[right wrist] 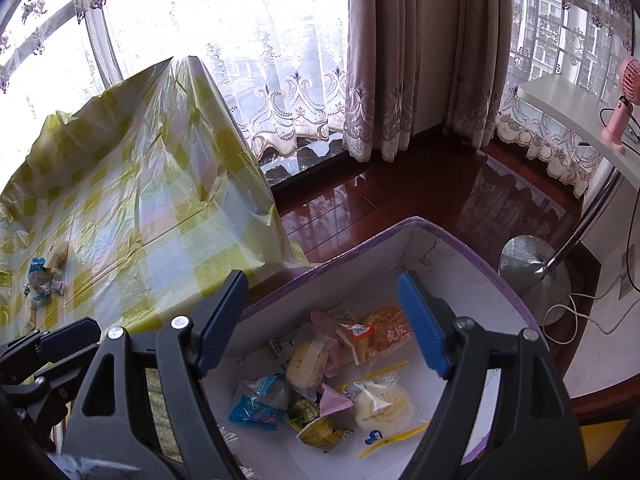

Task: Organize snacks
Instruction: 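Move both grippers back over the snack pile on the table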

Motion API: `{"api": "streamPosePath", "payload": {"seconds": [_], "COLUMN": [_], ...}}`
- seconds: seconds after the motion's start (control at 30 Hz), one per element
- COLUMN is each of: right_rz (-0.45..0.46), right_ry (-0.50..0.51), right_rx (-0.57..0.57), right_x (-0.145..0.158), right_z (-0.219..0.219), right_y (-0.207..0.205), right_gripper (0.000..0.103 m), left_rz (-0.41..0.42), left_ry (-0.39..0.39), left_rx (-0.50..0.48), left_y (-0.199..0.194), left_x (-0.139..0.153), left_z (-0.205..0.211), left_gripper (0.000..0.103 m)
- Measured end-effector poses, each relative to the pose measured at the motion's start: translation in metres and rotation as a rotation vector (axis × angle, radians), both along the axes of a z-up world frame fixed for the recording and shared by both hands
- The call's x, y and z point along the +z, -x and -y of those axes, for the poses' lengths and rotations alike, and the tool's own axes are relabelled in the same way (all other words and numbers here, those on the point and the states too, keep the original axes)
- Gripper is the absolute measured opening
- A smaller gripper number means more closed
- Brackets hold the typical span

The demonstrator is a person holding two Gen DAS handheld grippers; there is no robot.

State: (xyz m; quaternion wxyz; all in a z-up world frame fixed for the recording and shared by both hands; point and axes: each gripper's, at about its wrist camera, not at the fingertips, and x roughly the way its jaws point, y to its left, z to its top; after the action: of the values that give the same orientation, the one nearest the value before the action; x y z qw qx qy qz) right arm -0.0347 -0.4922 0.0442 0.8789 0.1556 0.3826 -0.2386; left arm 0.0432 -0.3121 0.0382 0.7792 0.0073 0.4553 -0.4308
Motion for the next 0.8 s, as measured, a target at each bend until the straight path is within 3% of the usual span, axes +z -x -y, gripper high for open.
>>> {"api": "streamPosePath", "payload": {"seconds": [0.37,0.8], "right_rz": [0.037,0.006], "right_ry": [0.002,-0.042], "right_rx": [0.108,0.303], "right_x": [0.010,0.009], "right_z": [-0.039,-0.114], "right_y": [-0.022,-0.068], "right_gripper": [0.081,0.081], "left_rz": [0.059,0.078], "left_ry": [-0.020,-0.072], "left_rx": [0.162,0.453], "left_y": [-0.033,-0.084], "left_x": [0.003,-0.008], "left_z": [-0.045,-0.141], "left_gripper": [0.053,0.053]}}
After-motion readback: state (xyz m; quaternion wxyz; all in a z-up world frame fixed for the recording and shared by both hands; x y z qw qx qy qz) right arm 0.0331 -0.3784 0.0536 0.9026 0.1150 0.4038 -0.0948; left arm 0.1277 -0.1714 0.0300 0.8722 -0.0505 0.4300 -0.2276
